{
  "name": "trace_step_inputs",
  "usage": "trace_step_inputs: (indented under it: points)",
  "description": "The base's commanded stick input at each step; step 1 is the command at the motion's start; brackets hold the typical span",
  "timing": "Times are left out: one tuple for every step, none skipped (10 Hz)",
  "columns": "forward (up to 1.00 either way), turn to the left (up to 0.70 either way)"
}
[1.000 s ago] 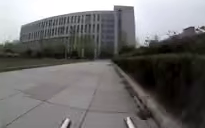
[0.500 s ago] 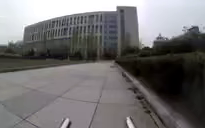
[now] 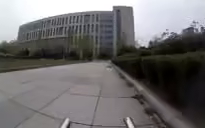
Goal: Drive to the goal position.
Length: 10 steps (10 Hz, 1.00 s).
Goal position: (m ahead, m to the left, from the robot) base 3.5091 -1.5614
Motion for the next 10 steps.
trace_step_inputs:
  points:
    - [1.00,0.00]
    - [1.00,-0.38]
    - [1.00,-0.40]
    - [1.00,-0.05]
    - [1.00,-0.20]
    - [1.00,-0.37]
    - [1.00,-0.36]
    - [1.00,-0.25]
    - [1.00,-0.06]
    - [1.00,-0.31]
